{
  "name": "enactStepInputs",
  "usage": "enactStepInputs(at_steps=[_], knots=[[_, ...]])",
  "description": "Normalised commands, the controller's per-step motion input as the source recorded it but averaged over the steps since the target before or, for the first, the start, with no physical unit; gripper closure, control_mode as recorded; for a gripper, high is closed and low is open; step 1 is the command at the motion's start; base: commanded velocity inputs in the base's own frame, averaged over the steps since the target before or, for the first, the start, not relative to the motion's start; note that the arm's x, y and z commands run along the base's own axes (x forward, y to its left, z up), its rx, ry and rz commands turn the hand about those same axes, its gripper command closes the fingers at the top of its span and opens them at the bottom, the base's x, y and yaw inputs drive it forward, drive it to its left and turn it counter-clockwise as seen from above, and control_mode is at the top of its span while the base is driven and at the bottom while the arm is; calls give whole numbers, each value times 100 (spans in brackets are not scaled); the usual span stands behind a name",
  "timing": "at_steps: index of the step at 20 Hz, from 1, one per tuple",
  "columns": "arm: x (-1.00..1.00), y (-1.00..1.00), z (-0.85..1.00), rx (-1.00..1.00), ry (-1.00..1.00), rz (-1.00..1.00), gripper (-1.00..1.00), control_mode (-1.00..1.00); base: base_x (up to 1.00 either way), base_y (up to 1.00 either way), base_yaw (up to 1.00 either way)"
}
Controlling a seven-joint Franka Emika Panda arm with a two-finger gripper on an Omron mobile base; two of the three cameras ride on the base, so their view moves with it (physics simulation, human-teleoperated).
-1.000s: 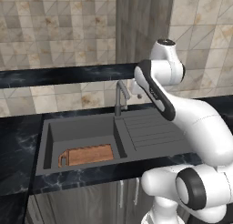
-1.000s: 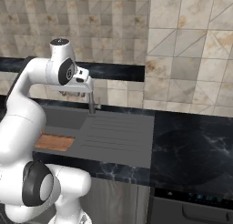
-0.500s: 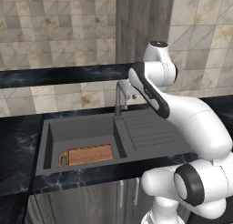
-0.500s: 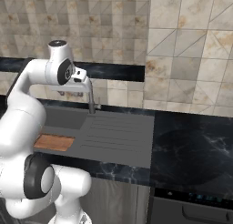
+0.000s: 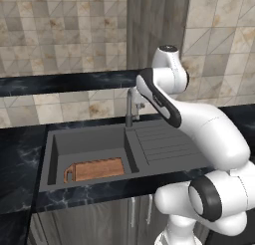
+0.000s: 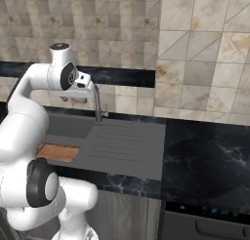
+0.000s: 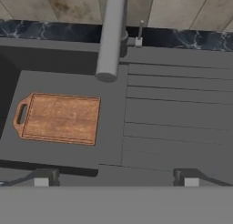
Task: Turn on the sink faucet with hot water and rinse the cutting board for ten seconds, then turn off the faucet. Push the cutting board to reach the water if necessary.
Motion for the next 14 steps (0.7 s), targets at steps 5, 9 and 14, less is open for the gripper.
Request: enactStepInputs(at_steps=[5, 9, 14], knots=[[11, 8, -5, 0, 0, 0, -100, -100, 0, 0, 0], [23, 4, -17, 0, 0, 0, -100, -100, 0, 0, 0], [30, 9, -19, 0, 0, 0, -100, -100, 0, 0, 0]])
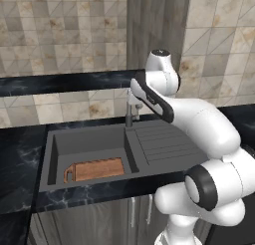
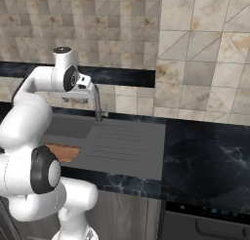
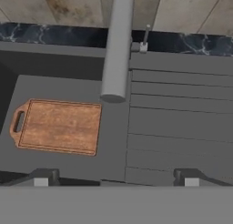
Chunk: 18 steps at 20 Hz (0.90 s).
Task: Turn on the sink faucet with hot water and rinse the cutting board for ten seconds, then turn off the faucet. Push the cutting board to reach the water if necessary.
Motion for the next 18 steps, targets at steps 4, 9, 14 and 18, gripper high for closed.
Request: enactStepInputs(at_steps=[4, 9, 14, 18], knots=[[23, 3, -6, 0, 0, 0, -100, -100, 0, 0, 0], [19, 0, 0, 0, 0, 0, -100, -100, 0, 0, 0], [23, 0, 0, 0, 0, 0, -100, -100, 0, 0, 0], [27, 5, -11, 0, 0, 0, -100, -100, 0, 0, 0]])
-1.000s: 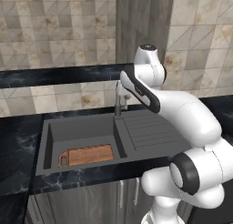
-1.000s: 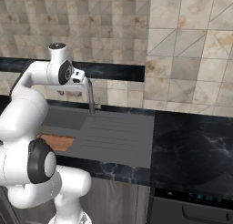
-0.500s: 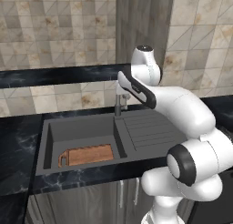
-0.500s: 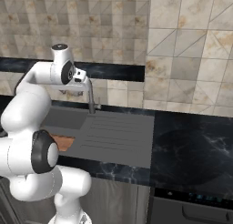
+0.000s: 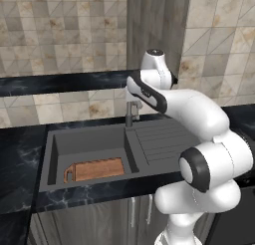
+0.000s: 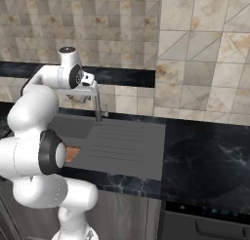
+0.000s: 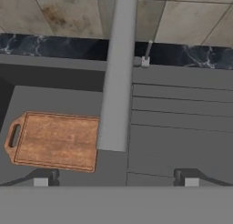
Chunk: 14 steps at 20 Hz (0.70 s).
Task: Turn on the sink faucet with hot water and rinse the cutting board for ten seconds, then turn off the faucet. Push the cutting board to reach the water if necessary.
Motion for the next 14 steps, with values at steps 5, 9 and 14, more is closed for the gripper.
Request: enactStepInputs(at_steps=[5, 9, 14], knots=[[28, 7, -19, 0, 0, 0, -100, -100, 0, 0, 0], [25, 6, -20, 0, 0, 0, -100, -100, 0, 0, 0], [22, 0, -15, 0, 0, 0, -100, -100, 0, 0, 0]])
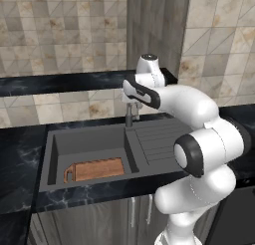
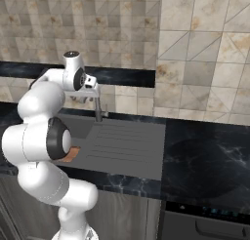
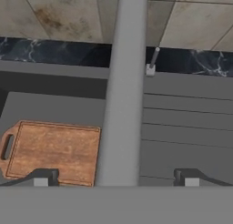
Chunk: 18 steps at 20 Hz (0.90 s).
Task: Turn on the sink faucet with hot water and rinse the cutting board for ten seconds, then turn off the faucet. Push the cutting board to reach the water if necessary.
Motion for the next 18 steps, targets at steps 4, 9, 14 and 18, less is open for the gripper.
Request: enactStepInputs(at_steps=[4, 9, 14, 18], knots=[[13, 0, -7, 0, 0, 0, -100, -100, 0, 0, 0], [5, 0, -3, 0, 0, 0, -100, -100, 0, 0, 0], [6, 3, -3, 0, 0, 0, -100, -100, 0, 0, 0], [7, 12, -2, 0, 0, 0, -100, -100, 0, 0, 0]])
